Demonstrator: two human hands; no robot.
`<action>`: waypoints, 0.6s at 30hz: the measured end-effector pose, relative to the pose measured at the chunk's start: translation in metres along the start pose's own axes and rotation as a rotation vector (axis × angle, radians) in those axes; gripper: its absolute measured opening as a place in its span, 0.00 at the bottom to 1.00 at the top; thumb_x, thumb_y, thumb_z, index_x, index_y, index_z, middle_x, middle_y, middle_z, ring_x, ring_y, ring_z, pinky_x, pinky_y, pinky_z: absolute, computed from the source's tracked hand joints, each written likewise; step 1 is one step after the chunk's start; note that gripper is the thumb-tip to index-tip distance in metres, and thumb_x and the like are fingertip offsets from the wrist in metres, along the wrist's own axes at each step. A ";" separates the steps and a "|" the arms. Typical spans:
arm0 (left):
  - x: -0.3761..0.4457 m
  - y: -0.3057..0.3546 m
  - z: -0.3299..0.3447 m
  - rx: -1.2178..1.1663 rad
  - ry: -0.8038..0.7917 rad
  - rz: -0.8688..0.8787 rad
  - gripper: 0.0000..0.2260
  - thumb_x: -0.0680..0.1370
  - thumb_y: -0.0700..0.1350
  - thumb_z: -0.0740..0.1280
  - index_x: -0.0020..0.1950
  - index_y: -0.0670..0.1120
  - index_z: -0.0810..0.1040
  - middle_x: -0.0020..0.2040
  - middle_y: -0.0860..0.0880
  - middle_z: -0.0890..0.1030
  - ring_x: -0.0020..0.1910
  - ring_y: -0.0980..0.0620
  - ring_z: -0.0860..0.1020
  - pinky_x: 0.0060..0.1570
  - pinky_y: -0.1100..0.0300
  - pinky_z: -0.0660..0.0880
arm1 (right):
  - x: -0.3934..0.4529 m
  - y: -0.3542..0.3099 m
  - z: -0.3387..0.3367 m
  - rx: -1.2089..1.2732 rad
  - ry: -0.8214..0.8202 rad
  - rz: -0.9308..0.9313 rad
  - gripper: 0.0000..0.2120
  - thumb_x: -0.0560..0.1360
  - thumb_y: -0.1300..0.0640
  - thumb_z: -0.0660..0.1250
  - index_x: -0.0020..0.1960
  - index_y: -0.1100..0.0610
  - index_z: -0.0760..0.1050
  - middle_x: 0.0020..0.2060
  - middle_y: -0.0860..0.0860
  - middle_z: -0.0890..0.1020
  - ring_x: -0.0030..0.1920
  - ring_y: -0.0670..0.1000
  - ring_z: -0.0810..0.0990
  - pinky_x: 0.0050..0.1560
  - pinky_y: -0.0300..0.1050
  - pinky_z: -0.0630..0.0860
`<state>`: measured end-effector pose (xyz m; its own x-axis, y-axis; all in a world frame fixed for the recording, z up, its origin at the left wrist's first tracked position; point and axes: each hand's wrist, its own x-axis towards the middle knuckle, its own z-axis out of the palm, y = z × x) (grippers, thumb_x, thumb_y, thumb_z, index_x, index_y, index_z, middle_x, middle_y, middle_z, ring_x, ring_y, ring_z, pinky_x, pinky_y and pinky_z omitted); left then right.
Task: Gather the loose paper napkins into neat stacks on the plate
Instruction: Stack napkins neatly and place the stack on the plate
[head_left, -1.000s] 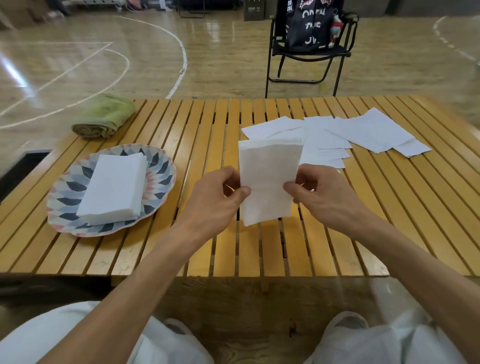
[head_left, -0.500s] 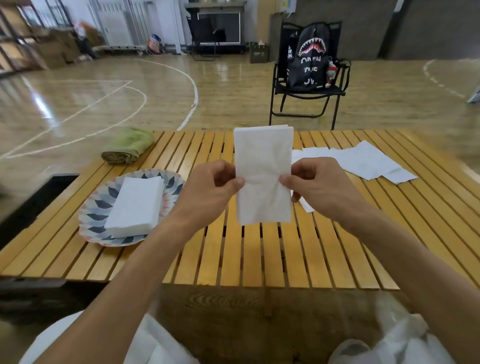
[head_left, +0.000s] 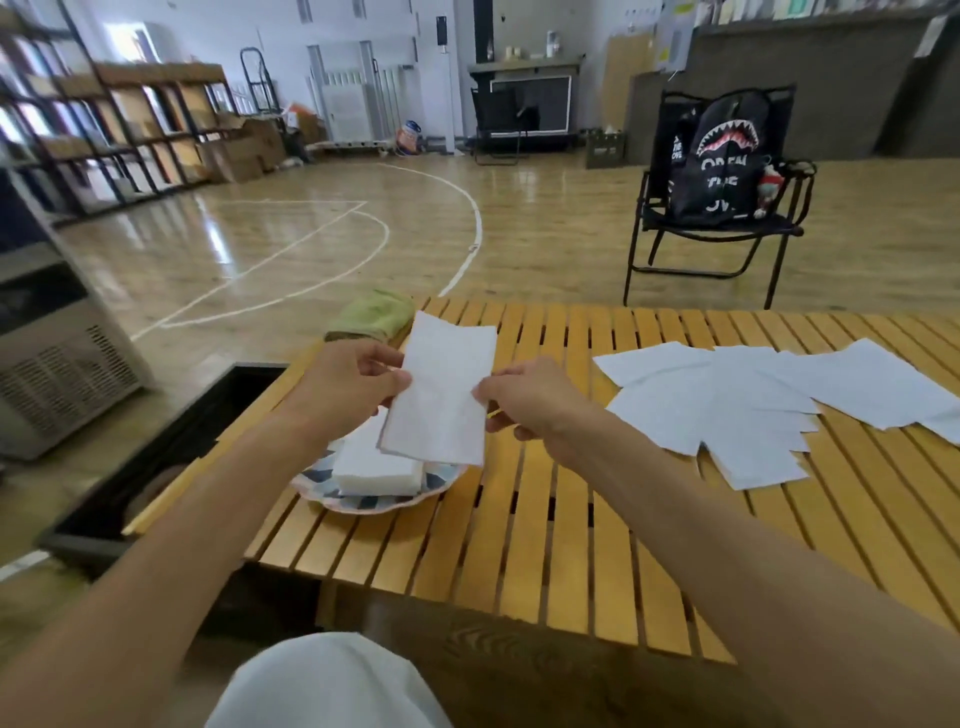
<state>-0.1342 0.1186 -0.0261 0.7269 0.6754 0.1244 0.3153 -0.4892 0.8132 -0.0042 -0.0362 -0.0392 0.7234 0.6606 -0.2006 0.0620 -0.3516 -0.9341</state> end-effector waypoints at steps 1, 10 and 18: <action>0.005 -0.008 -0.005 0.027 0.010 -0.025 0.04 0.78 0.44 0.70 0.52 0.50 0.80 0.41 0.51 0.84 0.33 0.60 0.80 0.30 0.66 0.74 | 0.009 -0.002 0.012 -0.005 -0.012 0.025 0.09 0.77 0.60 0.68 0.53 0.66 0.81 0.42 0.58 0.86 0.34 0.50 0.81 0.30 0.41 0.67; 0.041 -0.074 -0.015 0.087 0.084 -0.154 0.06 0.78 0.45 0.70 0.44 0.56 0.78 0.44 0.51 0.82 0.44 0.52 0.80 0.37 0.60 0.75 | 0.070 0.002 0.078 -0.110 -0.028 0.137 0.10 0.77 0.59 0.66 0.57 0.60 0.76 0.45 0.55 0.84 0.34 0.48 0.83 0.28 0.40 0.69; 0.047 -0.105 -0.005 0.163 0.107 -0.169 0.06 0.78 0.45 0.69 0.52 0.56 0.77 0.44 0.57 0.77 0.44 0.57 0.76 0.33 0.62 0.72 | 0.085 0.017 0.094 -0.131 -0.008 0.116 0.18 0.77 0.61 0.65 0.66 0.59 0.74 0.43 0.55 0.82 0.33 0.49 0.81 0.18 0.32 0.64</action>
<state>-0.1365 0.2045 -0.1032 0.5900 0.8051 0.0612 0.5269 -0.4413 0.7264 -0.0066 0.0766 -0.1002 0.7252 0.6159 -0.3079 0.0677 -0.5087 -0.8583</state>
